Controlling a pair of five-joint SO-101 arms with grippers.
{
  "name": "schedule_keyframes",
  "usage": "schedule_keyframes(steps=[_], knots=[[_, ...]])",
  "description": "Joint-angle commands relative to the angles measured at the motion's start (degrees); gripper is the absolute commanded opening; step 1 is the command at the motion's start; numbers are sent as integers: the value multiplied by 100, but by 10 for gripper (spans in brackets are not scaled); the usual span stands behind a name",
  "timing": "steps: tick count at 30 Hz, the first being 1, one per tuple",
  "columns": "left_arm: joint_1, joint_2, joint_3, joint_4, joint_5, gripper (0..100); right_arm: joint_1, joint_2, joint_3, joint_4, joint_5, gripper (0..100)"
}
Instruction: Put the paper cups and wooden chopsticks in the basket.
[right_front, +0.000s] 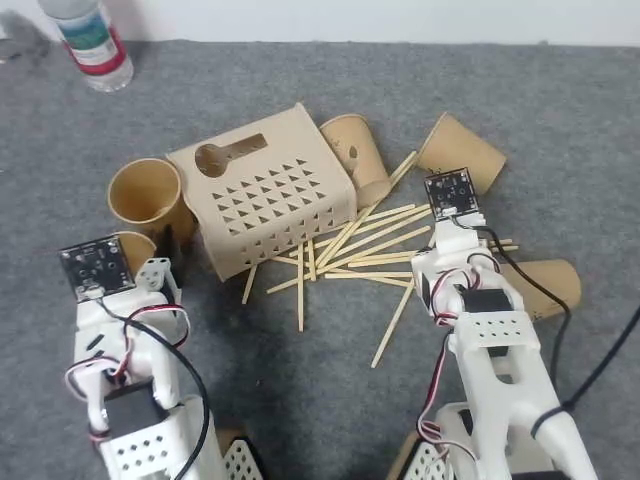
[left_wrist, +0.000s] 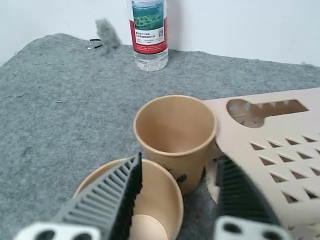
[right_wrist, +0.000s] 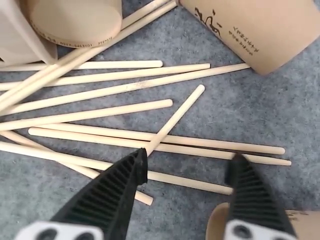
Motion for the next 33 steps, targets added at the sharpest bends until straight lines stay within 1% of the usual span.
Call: schedule_keyframes(steps=[1, 2, 3, 7, 9, 11, 14, 15, 16, 18, 22, 24, 26, 29, 30, 31, 33], knots=[[-308, -53, -75, -141, 79, 13, 13, -119, -53, -110, -35, 86], [-343, -53, -75, -141, 79, 5, 13, -119, -53, -110, -26, 33], [-343, -53, -75, -141, 79, 28, 13, -119, -62, -110, -26, 0], [-343, -53, -75, -149, 62, 15, 13, -119, -62, -110, -35, 96], [-343, -53, -136, -141, 53, 38, 13, -119, -62, -110, -62, 144], [-360, -53, -207, -105, 88, 110, 13, -119, -62, -110, -62, 196], [-343, -53, -198, -79, 167, 279, 13, -119, -62, -110, -70, 273], [-343, -53, -198, -35, 325, 318, 13, -119, -62, -110, -70, 292], [-343, -53, -198, -9, 448, 331, 13, -119, -62, -110, -70, 307], [-246, -53, -198, 9, 475, 329, 13, -119, -62, -110, -70, 316], [-97, -53, -127, -9, 255, 325, 13, -119, -62, -110, -70, 314], [-97, -53, -101, -18, 79, 296, 13, -119, -53, -110, -62, 310], [-97, -53, -101, -18, -26, 215, 13, -119, -18, -110, -35, 262], [-97, -53, -101, -26, -44, 1, 13, -171, 35, -207, -26, 102], [-97, -53, -101, -26, -44, 13, 13, -171, 35, -224, -26, 39], [-97, -53, -101, -26, -44, 40, 13, -171, 35, -224, -18, 0], [-97, -53, -101, -26, -44, 32, 13, -171, 35, -224, -18, 43]])
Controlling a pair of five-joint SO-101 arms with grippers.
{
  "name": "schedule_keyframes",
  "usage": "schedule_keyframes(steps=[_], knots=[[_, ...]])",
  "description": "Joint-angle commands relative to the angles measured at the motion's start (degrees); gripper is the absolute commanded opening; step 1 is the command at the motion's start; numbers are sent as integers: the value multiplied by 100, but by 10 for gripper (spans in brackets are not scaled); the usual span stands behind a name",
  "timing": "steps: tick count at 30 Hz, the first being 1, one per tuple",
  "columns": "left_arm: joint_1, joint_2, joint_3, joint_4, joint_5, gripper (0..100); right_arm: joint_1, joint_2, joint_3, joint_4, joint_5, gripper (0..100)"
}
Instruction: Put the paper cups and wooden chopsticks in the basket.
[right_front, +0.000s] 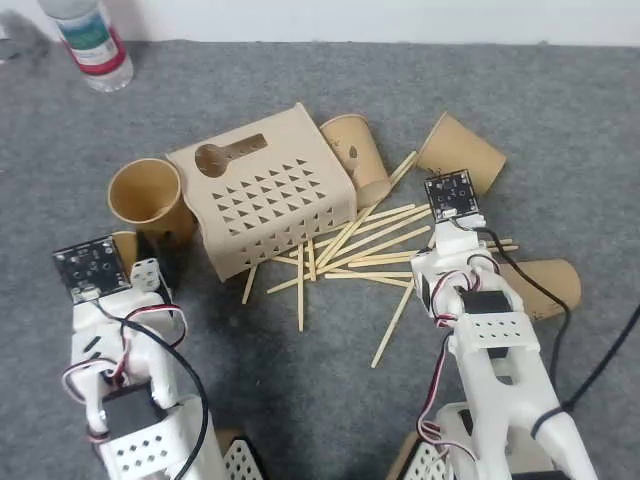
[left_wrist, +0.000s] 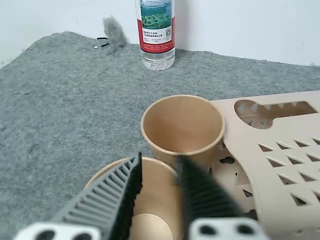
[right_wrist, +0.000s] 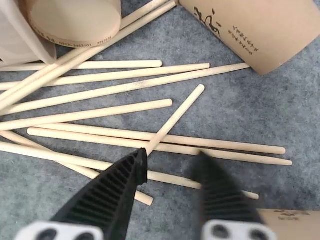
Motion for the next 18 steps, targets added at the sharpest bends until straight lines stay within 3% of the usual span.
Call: schedule_keyframes(steps=[1, 5, 8, 12, 15, 18], knots=[[44, -53, -101, -35, -53, 19, 4, -163, -53, -119, -18, 55], [44, -53, -110, -44, -70, 23, 4, -163, -53, -119, -18, 36], [26, -53, -136, -44, -53, 87, 4, -180, -62, -119, -18, 51], [35, -53, -136, -18, 290, 294, 4, -180, -62, -119, -62, 189], [53, -53, -136, 0, 510, 309, 4, -180, -53, -101, -62, 312], [53, -53, -119, -9, 457, 309, 4, -171, -53, -101, -62, 340]])
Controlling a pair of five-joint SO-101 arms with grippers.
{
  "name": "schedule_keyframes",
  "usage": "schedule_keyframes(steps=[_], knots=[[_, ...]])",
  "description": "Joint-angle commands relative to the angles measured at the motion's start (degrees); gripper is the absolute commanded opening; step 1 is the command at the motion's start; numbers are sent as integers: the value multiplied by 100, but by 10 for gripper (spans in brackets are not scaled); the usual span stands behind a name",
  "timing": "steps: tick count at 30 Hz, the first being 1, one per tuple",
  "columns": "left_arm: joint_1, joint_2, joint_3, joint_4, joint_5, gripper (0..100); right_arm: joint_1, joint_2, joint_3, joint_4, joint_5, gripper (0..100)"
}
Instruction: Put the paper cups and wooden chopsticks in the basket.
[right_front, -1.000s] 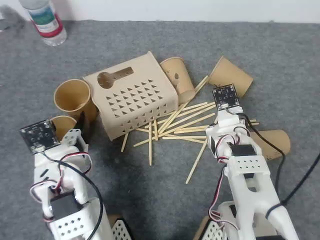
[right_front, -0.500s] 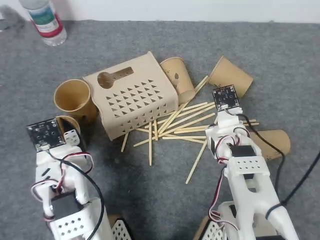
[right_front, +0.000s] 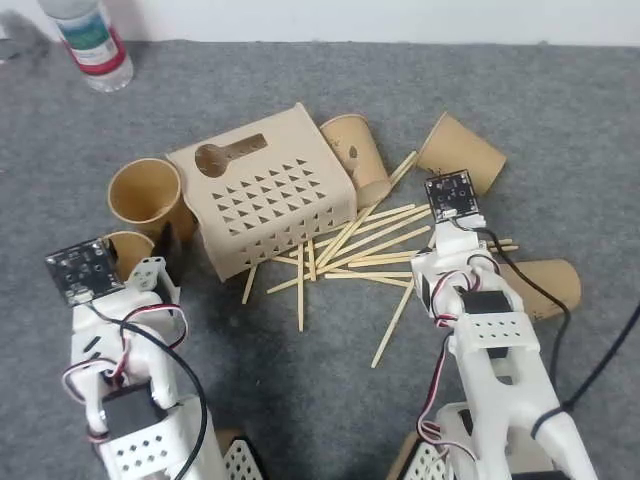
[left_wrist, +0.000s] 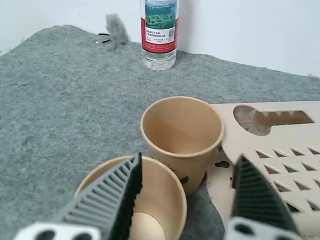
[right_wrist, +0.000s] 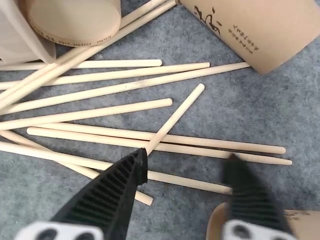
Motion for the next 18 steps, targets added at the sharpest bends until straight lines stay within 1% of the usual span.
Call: schedule_keyframes(steps=[1, 4, 6, 7, 8, 10, 11, 13, 16, 18], knots=[[53, -53, -119, -9, 62, 309, 4, -171, -53, -101, -62, 335], [53, -53, -110, -9, 62, 309, 4, -154, -53, -110, -44, 308], [53, -53, -110, 0, 44, 294, 4, -145, -53, -110, -26, 252], [53, -53, -101, 0, -35, 261, 4, -145, -53, -110, -18, 203], [53, -53, -101, 0, -149, 205, 4, -145, -53, -110, -18, 145], [35, -53, -101, -18, -273, 38, 4, -163, -53, -110, -18, 9], [18, -53, -101, -26, -273, 0, 4, -171, -53, -110, -18, 2], [18, -53, -101, -26, -273, 50, 4, -163, -53, -110, -18, 46], [35, -53, -101, -26, -290, 9, 4, -163, -53, -119, -18, 16], [44, -53, -101, -26, -281, 19, 4, -171, -53, -119, -18, 9]])
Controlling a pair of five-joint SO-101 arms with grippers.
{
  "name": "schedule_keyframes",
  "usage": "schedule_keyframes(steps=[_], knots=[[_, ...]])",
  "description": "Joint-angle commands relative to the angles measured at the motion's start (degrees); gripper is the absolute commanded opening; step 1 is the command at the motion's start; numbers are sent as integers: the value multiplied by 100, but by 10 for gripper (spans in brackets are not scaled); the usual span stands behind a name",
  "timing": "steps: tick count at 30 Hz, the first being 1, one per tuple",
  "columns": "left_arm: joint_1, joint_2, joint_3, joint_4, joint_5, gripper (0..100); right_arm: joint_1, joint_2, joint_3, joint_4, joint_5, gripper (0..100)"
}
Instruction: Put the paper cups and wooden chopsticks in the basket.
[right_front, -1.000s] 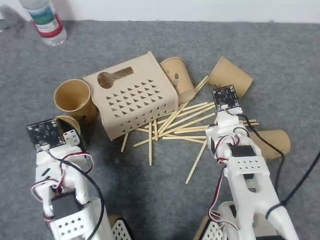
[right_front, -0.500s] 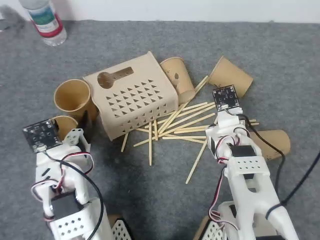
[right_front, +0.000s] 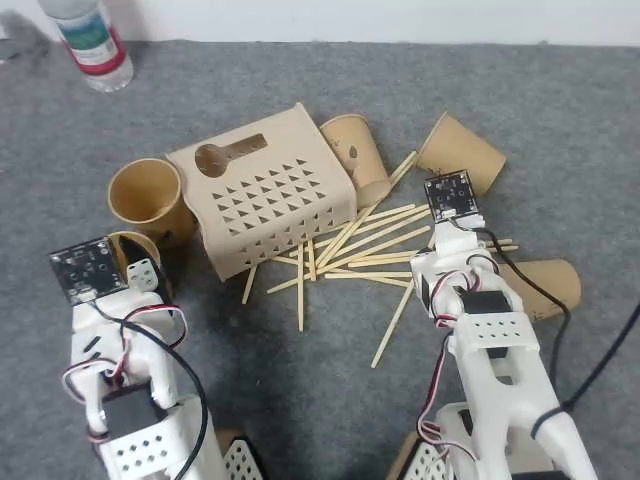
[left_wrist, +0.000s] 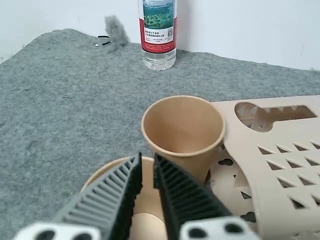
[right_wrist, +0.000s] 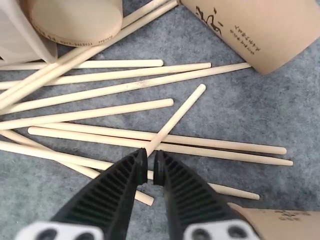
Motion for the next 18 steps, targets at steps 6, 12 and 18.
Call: schedule_keyframes(steps=[6, 12, 18], knots=[[44, -53, -127, -9, 88, 251, 22, -180, -62, -119, -62, 221], [53, -53, -110, 0, 563, 327, 22, -145, -62, -119, -62, 365], [26, -53, -101, 0, 580, 327, 22, -136, -62, -110, -18, 260]])
